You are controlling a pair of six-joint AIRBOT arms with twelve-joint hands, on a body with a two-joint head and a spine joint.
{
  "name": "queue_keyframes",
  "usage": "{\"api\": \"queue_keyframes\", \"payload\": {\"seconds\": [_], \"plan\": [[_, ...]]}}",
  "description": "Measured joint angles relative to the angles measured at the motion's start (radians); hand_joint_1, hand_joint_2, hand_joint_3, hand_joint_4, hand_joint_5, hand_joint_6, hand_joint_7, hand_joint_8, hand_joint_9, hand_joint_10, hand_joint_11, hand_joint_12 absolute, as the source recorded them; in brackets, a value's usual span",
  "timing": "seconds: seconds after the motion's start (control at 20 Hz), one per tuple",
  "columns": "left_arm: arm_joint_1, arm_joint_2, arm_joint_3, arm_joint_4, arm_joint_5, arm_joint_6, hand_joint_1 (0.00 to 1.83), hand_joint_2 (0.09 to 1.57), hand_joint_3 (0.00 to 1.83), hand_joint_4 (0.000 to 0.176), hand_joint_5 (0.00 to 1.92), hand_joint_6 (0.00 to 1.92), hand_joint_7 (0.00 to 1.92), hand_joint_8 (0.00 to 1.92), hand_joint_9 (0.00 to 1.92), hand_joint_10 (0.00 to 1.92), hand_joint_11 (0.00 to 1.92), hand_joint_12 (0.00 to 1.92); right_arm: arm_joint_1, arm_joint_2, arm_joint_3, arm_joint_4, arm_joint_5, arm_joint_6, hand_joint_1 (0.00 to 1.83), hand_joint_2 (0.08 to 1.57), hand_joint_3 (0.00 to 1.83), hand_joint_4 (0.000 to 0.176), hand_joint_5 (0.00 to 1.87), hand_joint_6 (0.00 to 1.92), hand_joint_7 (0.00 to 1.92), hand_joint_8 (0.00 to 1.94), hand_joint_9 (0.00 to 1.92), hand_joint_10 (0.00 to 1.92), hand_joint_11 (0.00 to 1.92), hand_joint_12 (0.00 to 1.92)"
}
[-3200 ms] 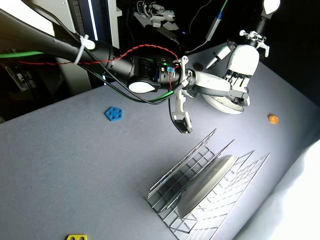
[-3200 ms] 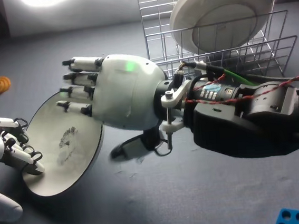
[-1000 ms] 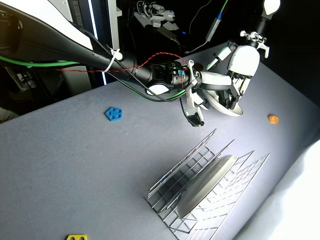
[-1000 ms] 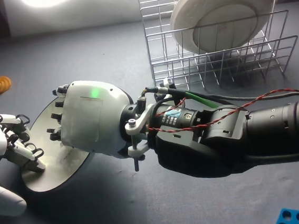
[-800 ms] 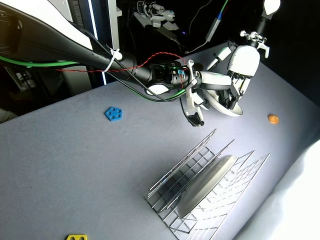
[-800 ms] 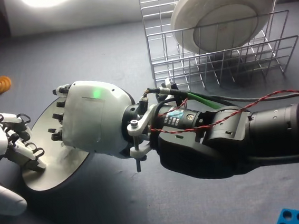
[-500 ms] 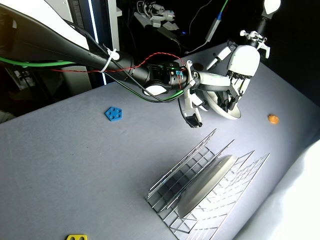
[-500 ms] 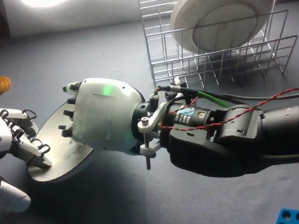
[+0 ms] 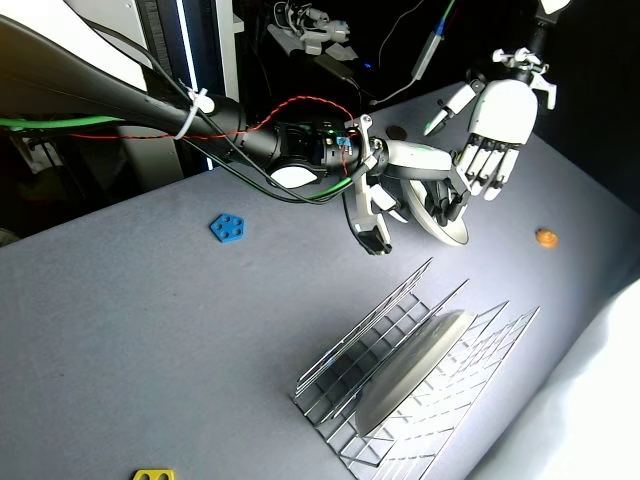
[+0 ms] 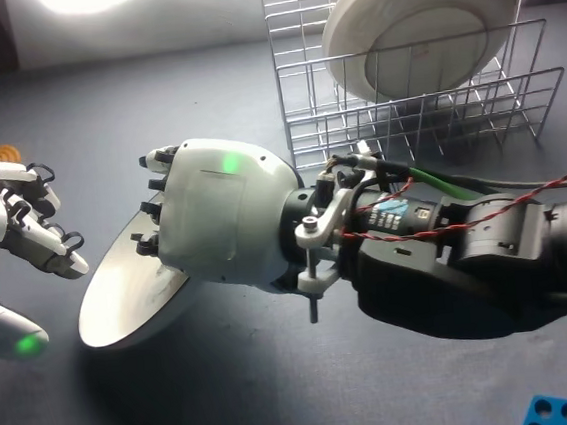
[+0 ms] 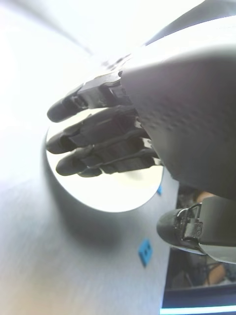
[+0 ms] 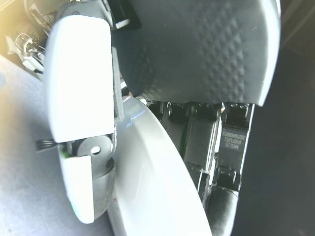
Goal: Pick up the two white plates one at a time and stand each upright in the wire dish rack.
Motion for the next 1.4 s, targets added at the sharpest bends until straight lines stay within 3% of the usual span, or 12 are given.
{"api": "queue_keyframes", "payload": {"seconds": [0.3, 0.65, 1.0, 1.2, 1.4], "plan": [[-0.023, 0.01, 0.001, 0.005, -0.013, 0.0, 0.0, 1.14, 0.0, 0.0, 0.51, 0.0, 0.64, 0.0, 0.5, 0.0, 0.0, 0.59, 0.022, 0.083, -0.1, 0.077, -0.004, -0.003, 1.21, 1.13, 0.0, 0.006, 0.95, 1.12, 0.96, 0.95, 1.14, 0.0, 0.64, 1.16], [-0.031, 0.012, 0.0, 0.009, -0.014, 0.0, 0.0, 1.15, 0.0, 0.0, 0.51, 0.0, 0.63, 0.0, 0.51, 0.0, 0.0, 0.64, 0.085, 0.187, -0.208, 0.215, -0.02, -0.02, 1.21, 1.12, 0.0, 0.014, 0.96, 1.09, 1.0, 0.9, 1.15, 0.01, 0.65, 1.13], [-0.038, 0.012, 0.0, 0.019, -0.014, 0.0, 0.0, 1.15, 0.0, 0.0, 0.51, 0.0, 0.64, 0.0, 0.52, 0.0, 0.0, 0.65, 0.211, 0.262, -0.297, 0.329, -0.061, -0.067, 1.21, 1.13, 0.0, 0.013, 0.96, 1.1, 0.97, 0.94, 1.14, 0.0, 0.64, 1.15], [-0.038, 0.013, 0.0, 0.019, -0.014, 0.0, 0.0, 1.15, 0.0, 0.0, 0.51, 0.0, 0.64, 0.0, 0.51, 0.0, 0.0, 0.62, 0.29, 0.302, -0.324, 0.489, -0.095, -0.179, 1.21, 1.13, 0.0, 0.022, 0.95, 1.09, 0.98, 0.94, 1.15, 0.01, 0.64, 1.17], [-0.038, 0.018, 0.0, 0.019, -0.014, 0.0, 0.0, 1.15, 0.0, 0.0, 0.5, 0.0, 0.64, 0.0, 0.52, 0.0, 0.0, 0.64, 0.356, 0.335, -0.335, 0.739, -0.127, -0.332, 1.2, 1.14, 0.0, 0.021, 0.94, 1.12, 0.95, 0.98, 1.13, 0.0, 0.62, 1.17]]}}
